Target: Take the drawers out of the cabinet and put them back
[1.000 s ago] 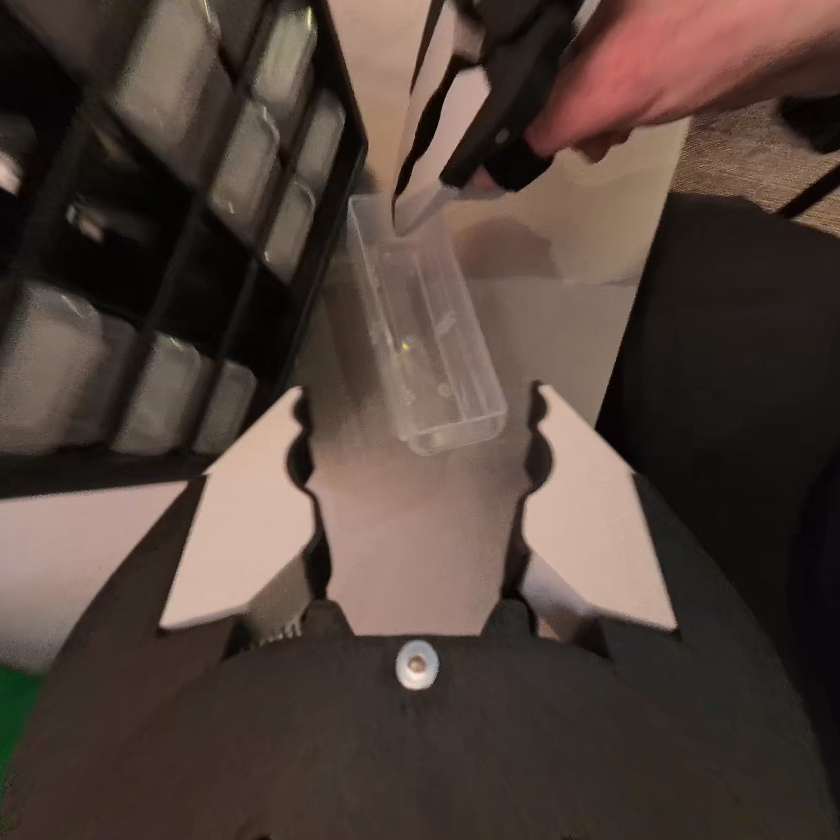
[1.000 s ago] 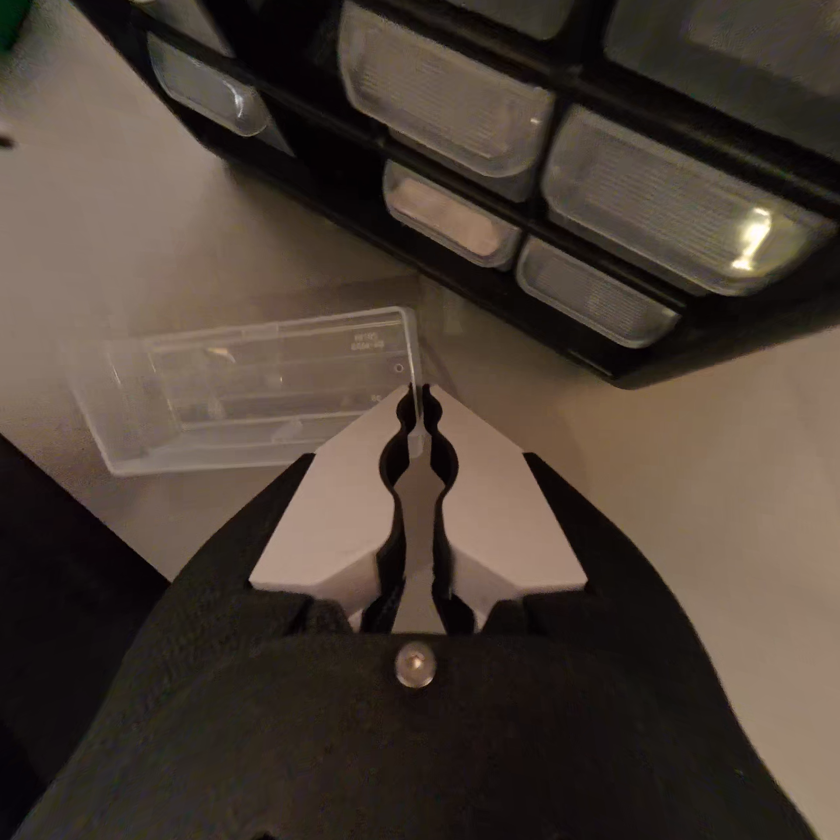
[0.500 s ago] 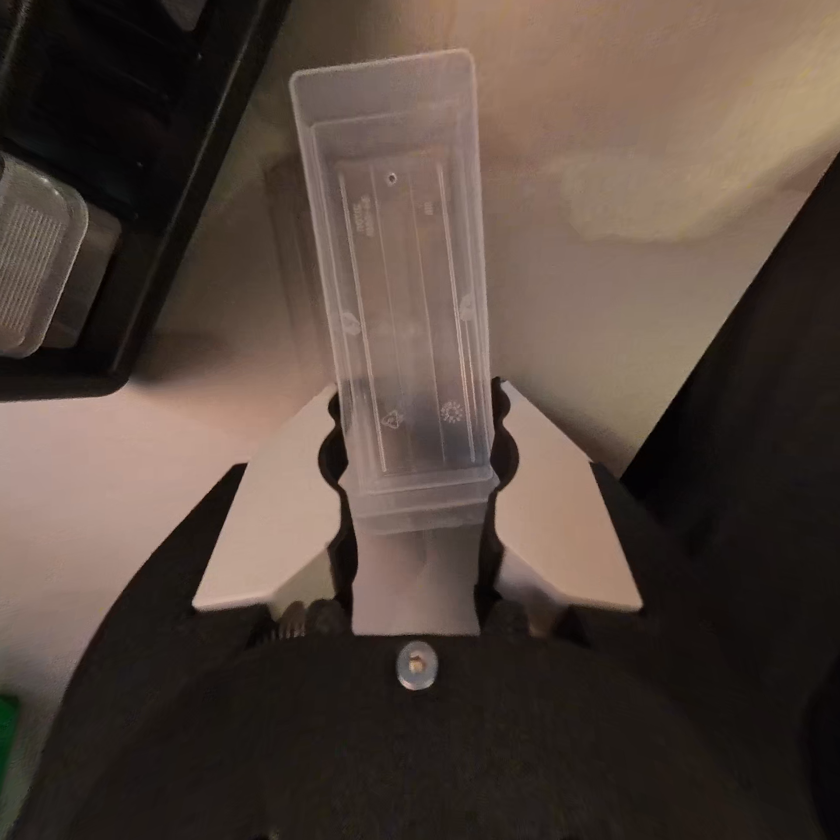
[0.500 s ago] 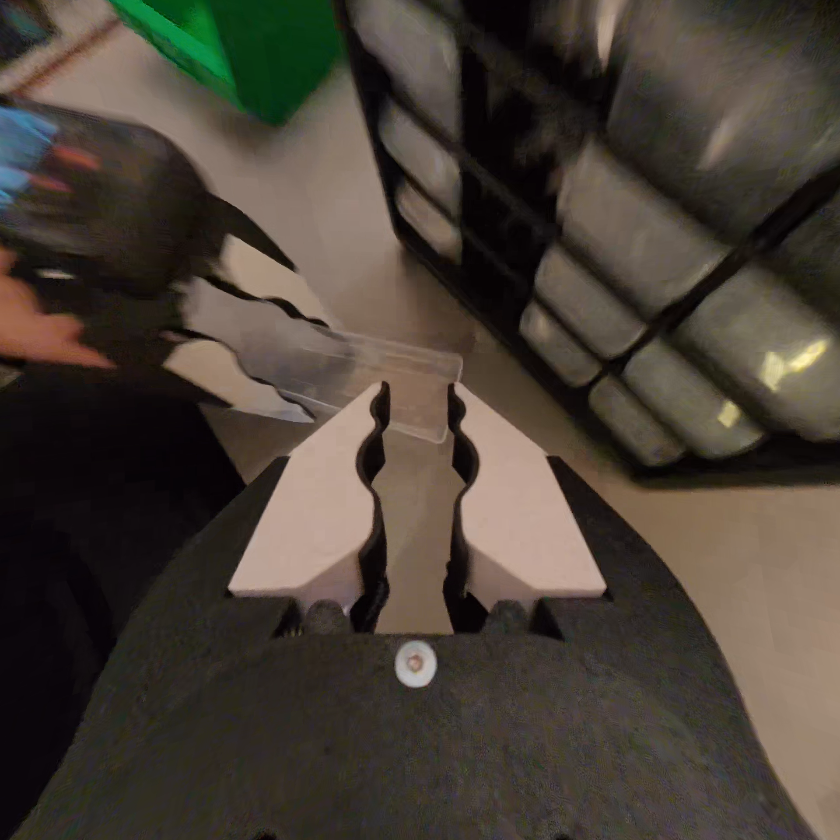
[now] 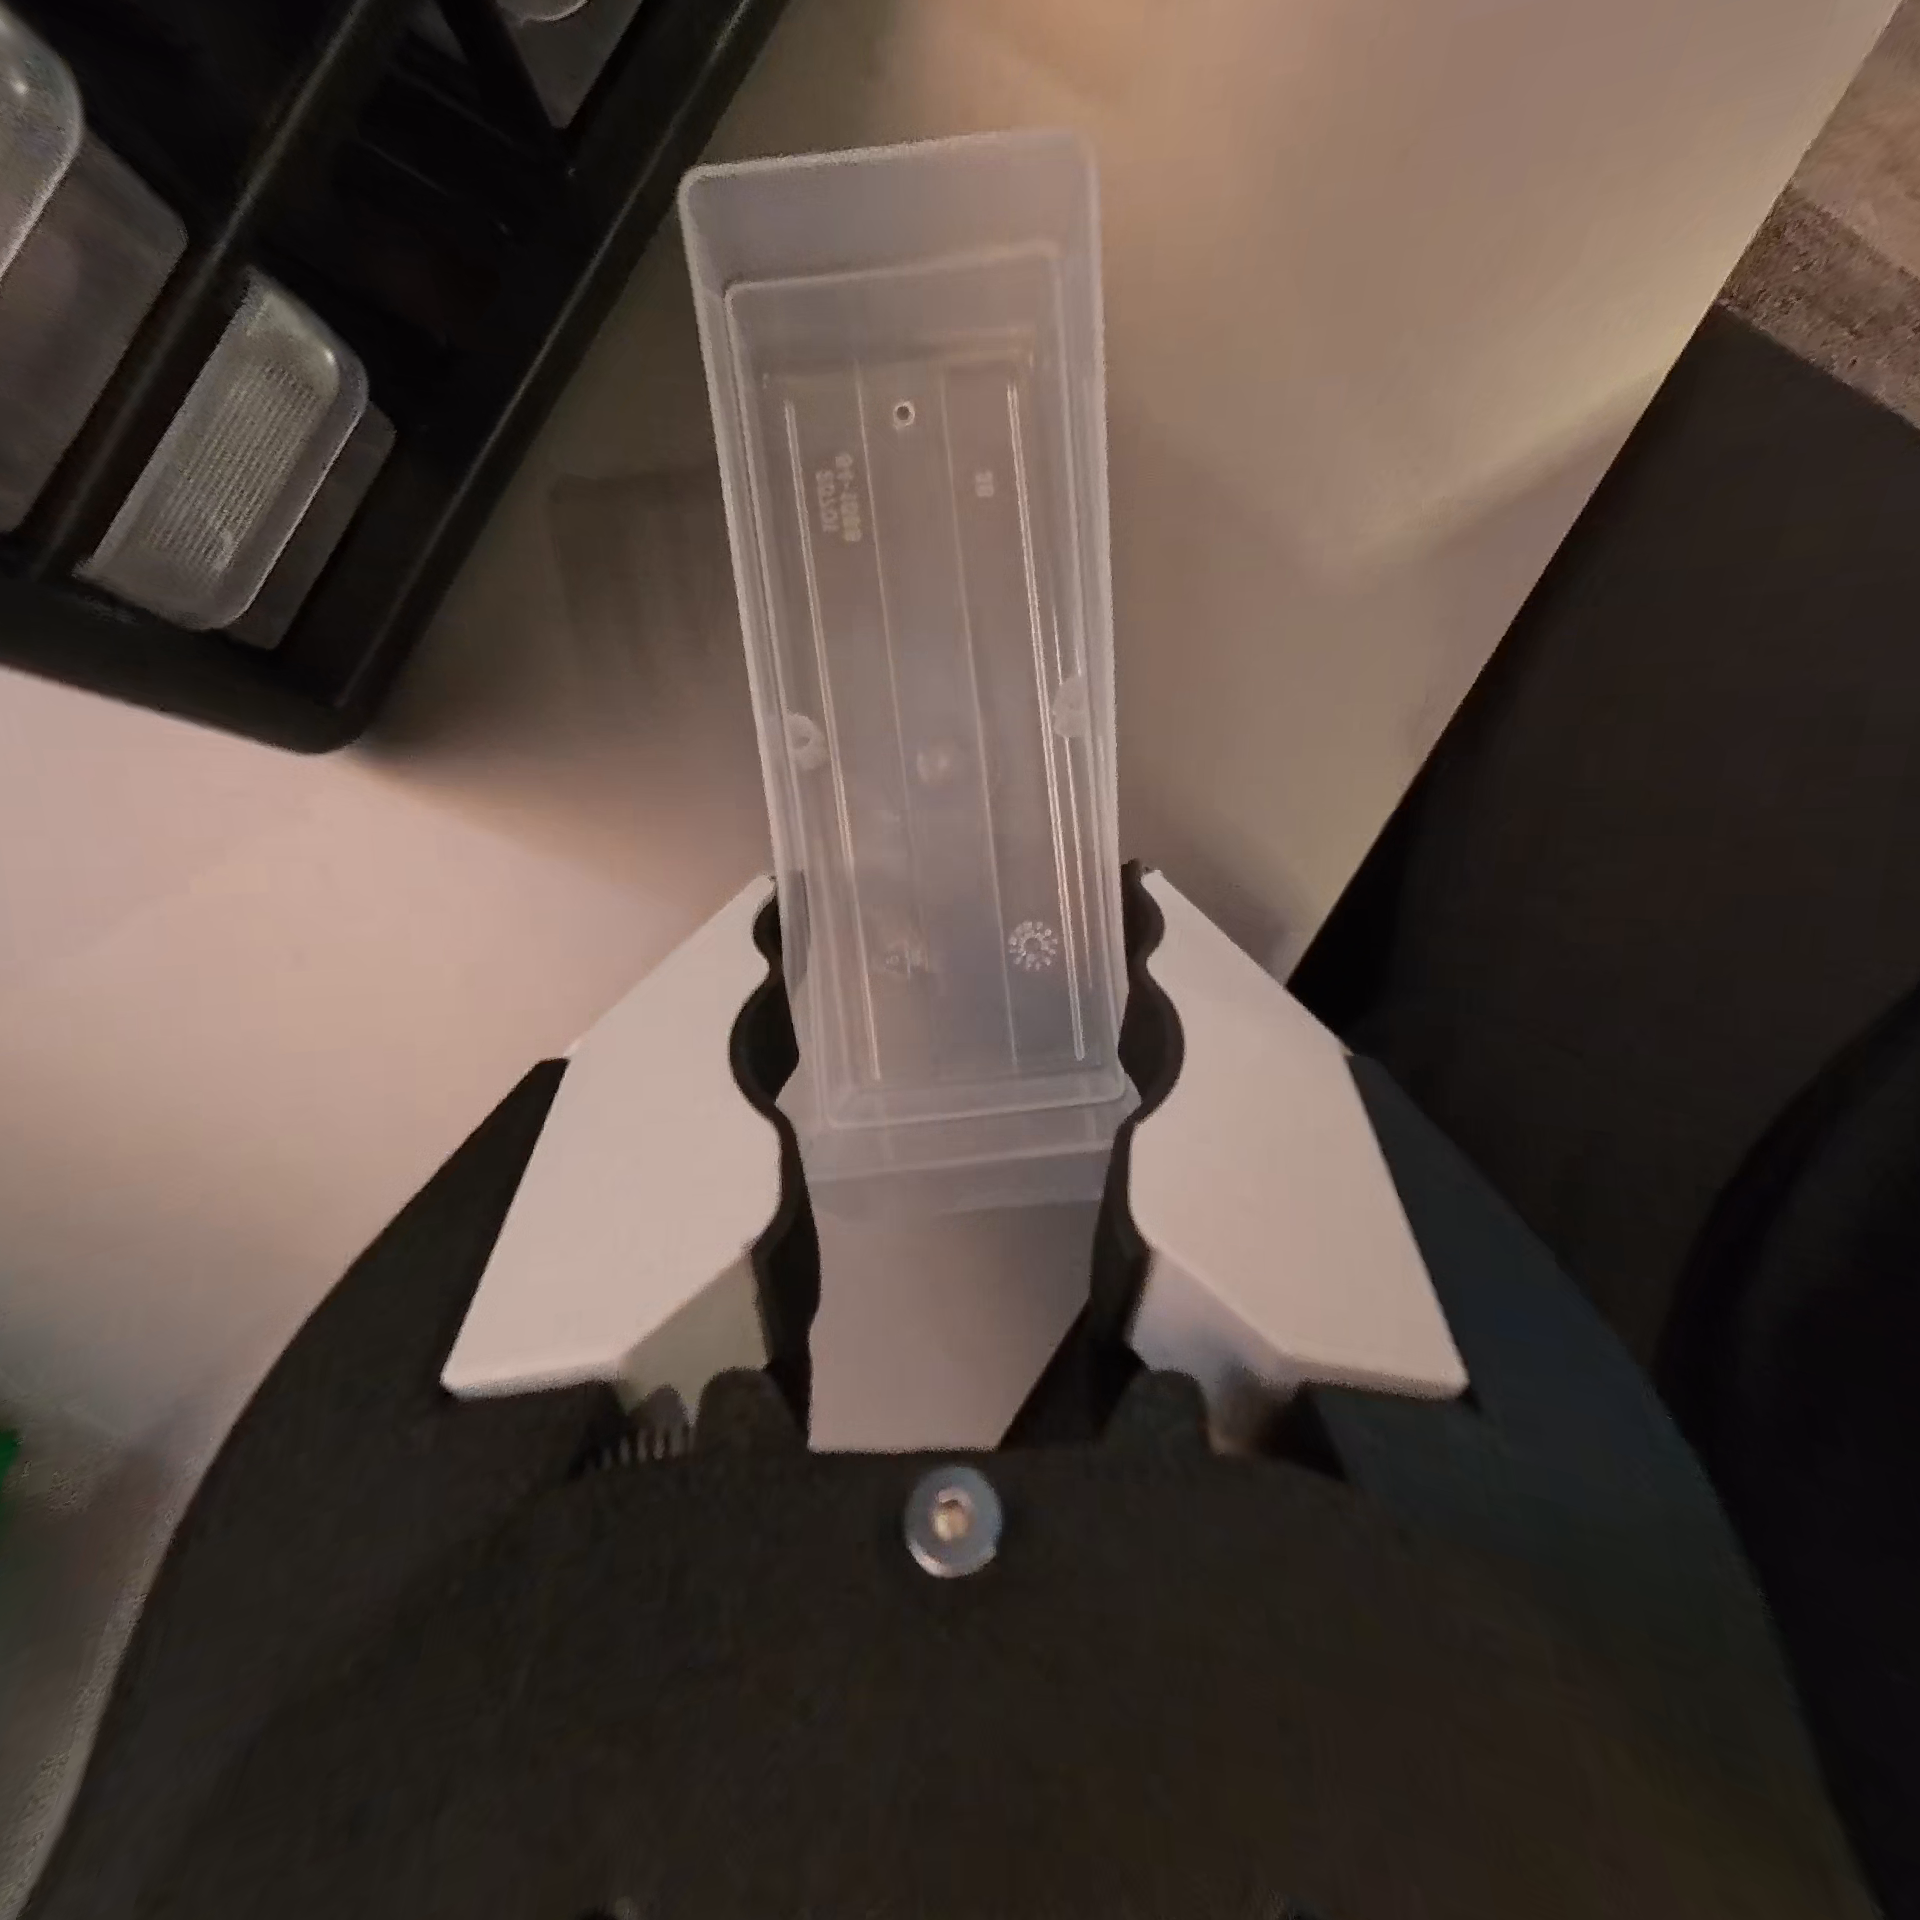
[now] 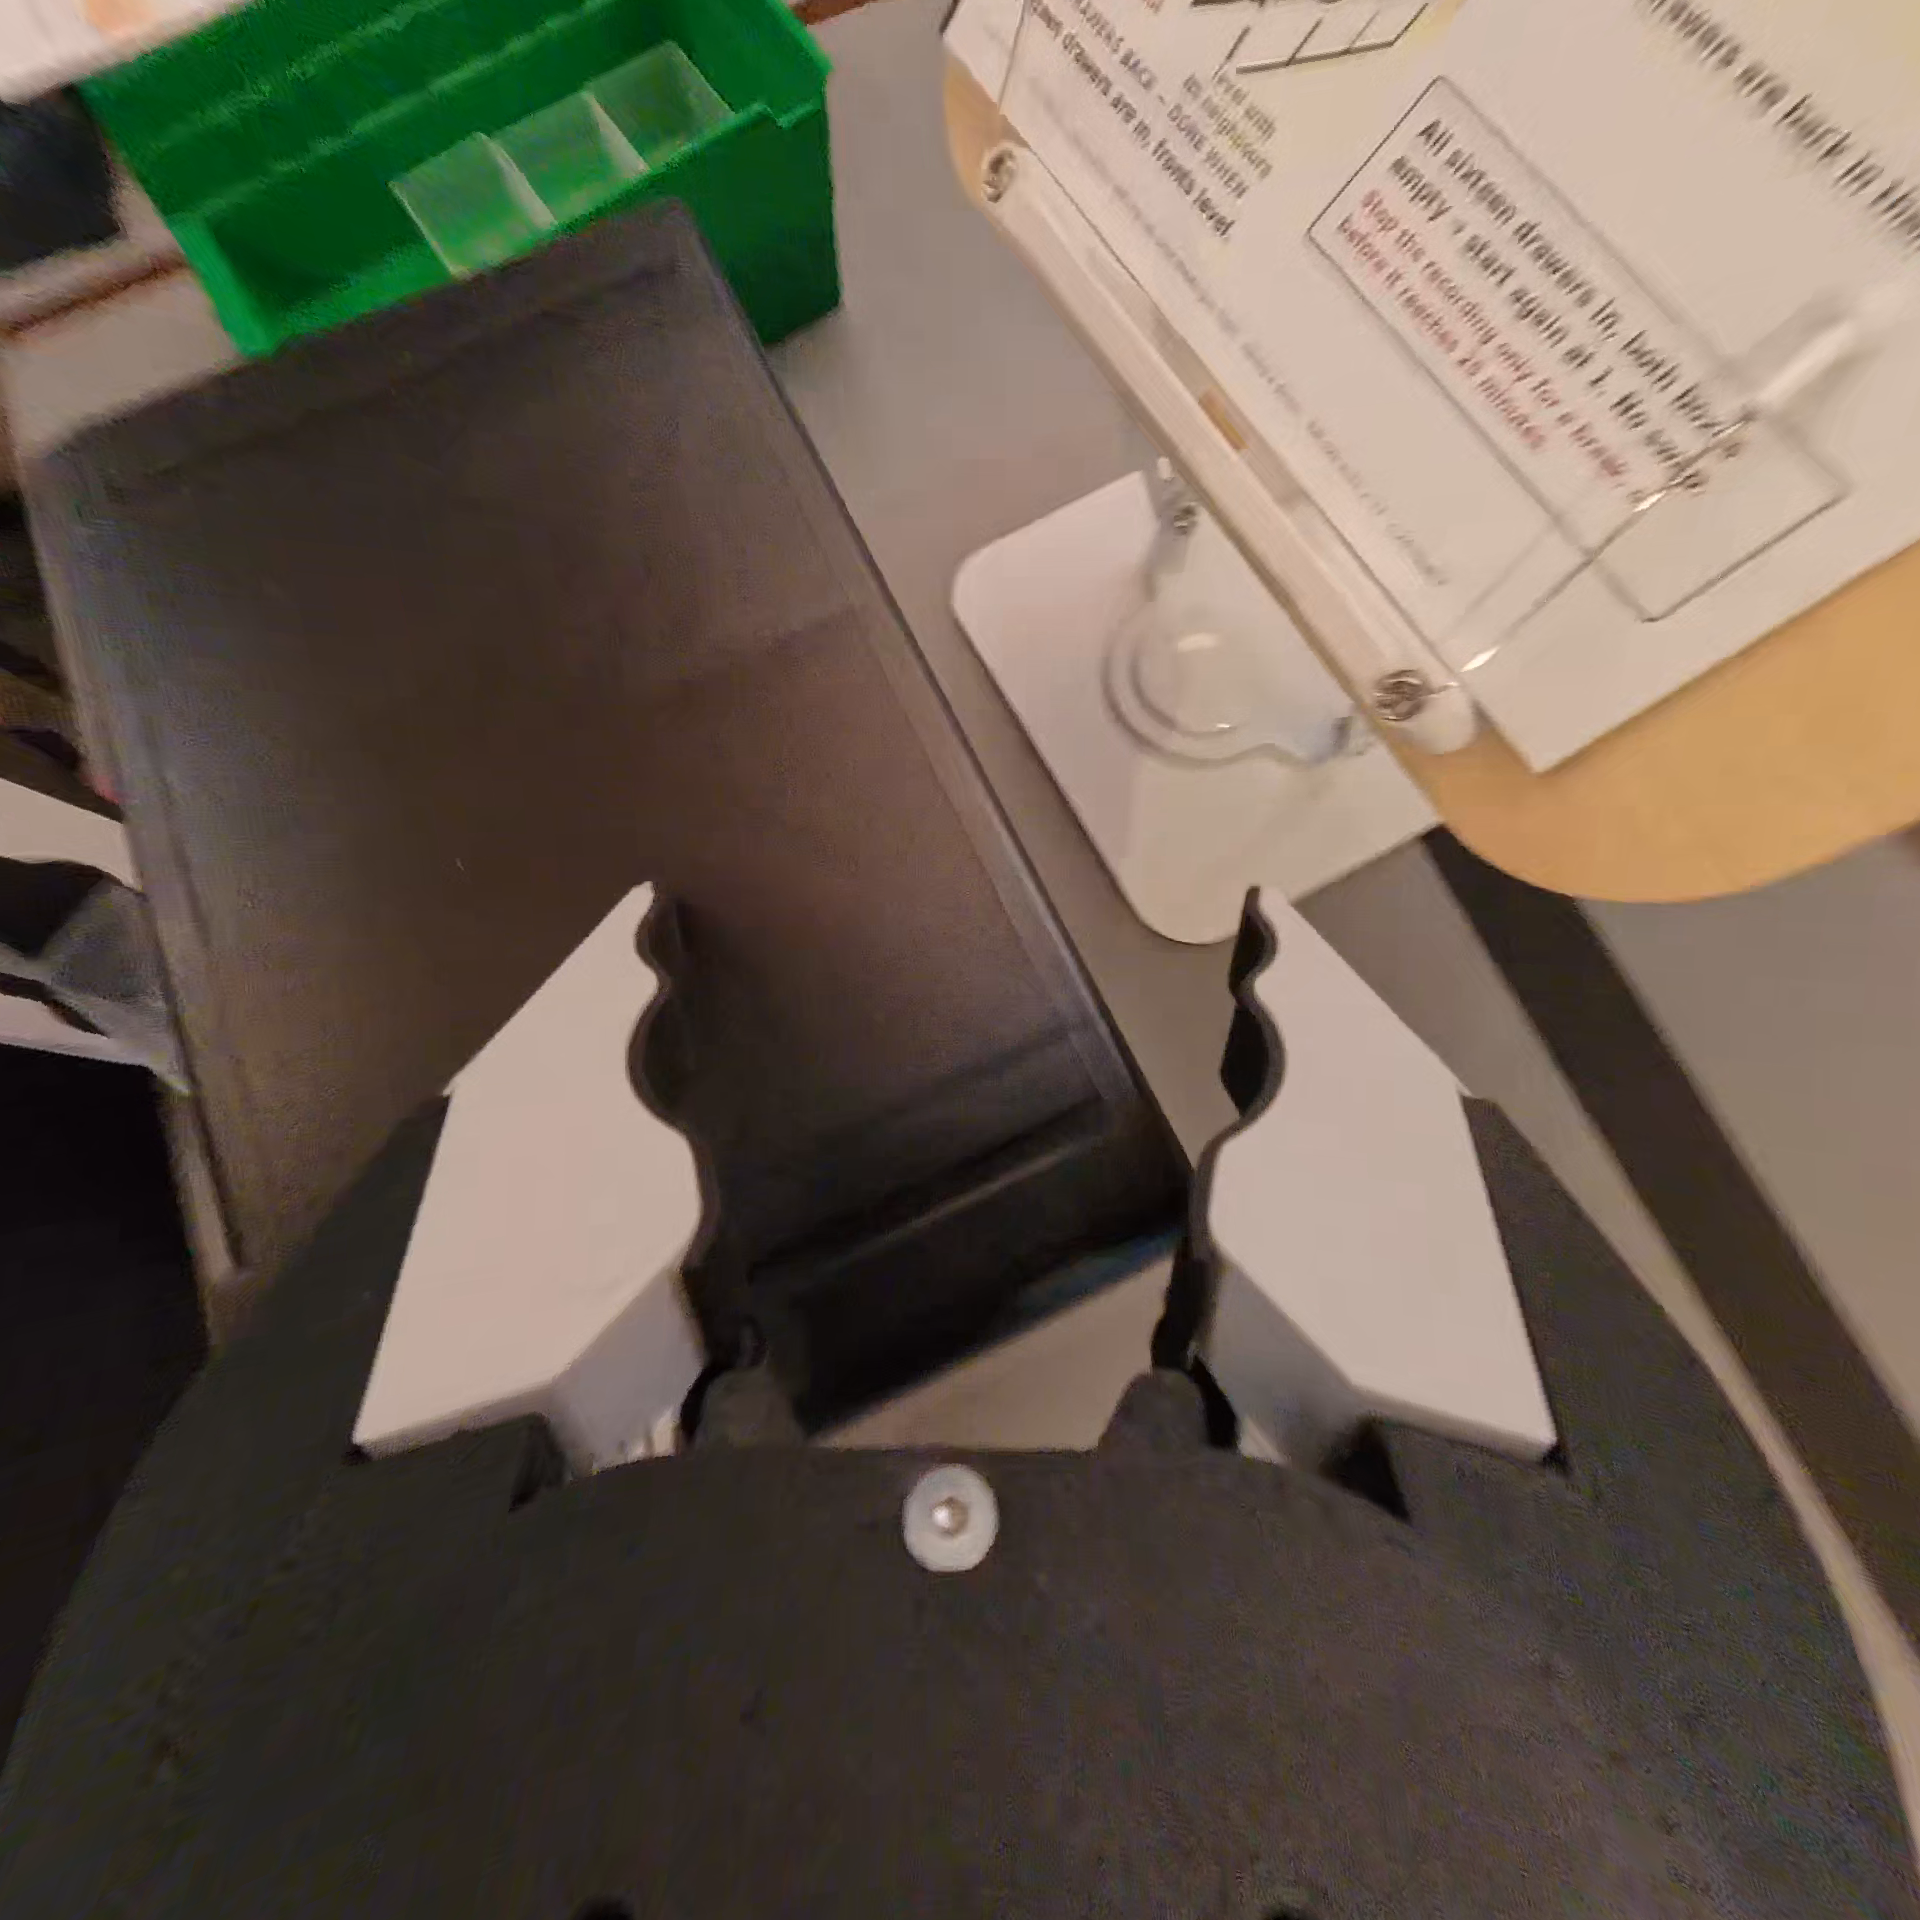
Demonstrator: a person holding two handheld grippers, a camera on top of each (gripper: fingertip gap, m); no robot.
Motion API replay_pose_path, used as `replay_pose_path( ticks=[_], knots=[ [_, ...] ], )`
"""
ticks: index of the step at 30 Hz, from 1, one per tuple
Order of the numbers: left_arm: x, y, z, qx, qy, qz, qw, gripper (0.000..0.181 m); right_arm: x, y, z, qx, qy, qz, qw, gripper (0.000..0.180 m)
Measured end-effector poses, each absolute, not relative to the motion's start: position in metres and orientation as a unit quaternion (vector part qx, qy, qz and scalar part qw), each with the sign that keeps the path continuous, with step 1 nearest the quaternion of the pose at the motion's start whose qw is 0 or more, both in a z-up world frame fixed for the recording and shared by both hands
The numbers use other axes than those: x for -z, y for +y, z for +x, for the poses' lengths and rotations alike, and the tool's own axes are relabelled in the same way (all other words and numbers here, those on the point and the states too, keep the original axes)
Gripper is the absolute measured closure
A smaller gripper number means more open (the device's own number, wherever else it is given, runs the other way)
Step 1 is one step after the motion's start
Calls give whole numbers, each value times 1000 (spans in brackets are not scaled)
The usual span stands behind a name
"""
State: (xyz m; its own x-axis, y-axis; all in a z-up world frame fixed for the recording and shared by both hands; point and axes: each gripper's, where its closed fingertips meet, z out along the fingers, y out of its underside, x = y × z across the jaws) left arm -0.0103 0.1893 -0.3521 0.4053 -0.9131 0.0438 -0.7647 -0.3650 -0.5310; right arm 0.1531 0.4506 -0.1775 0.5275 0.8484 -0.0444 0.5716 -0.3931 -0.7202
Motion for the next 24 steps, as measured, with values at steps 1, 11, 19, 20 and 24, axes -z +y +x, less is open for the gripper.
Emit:
replay_pose_path(
  ticks=[1, 11, 19, 20, 24],
  knots=[
    [350, 188, -13, 170, 517, -809, 223, 120, 182, 449, 151, -229, -434, -813, 313, 83],
    [331, 188, -31, 192, 489, -816, 243, 120, 179, 435, 153, -237, -423, -804, 343, 92],
    [322, 182, -41, 197, 475, -818, 257, 120, 189, 427, 162, -314, -361, -827, 297, 87],
    [319, 182, -42, 198, 472, -818, 261, 120, 188, 422, 165, -314, -348, -829, 303, 91],
    [306, 186, -49, 202, 463, -818, 276, 120, 184, 402, 178, -303, -268, -847, 343, 105]
  ],
)
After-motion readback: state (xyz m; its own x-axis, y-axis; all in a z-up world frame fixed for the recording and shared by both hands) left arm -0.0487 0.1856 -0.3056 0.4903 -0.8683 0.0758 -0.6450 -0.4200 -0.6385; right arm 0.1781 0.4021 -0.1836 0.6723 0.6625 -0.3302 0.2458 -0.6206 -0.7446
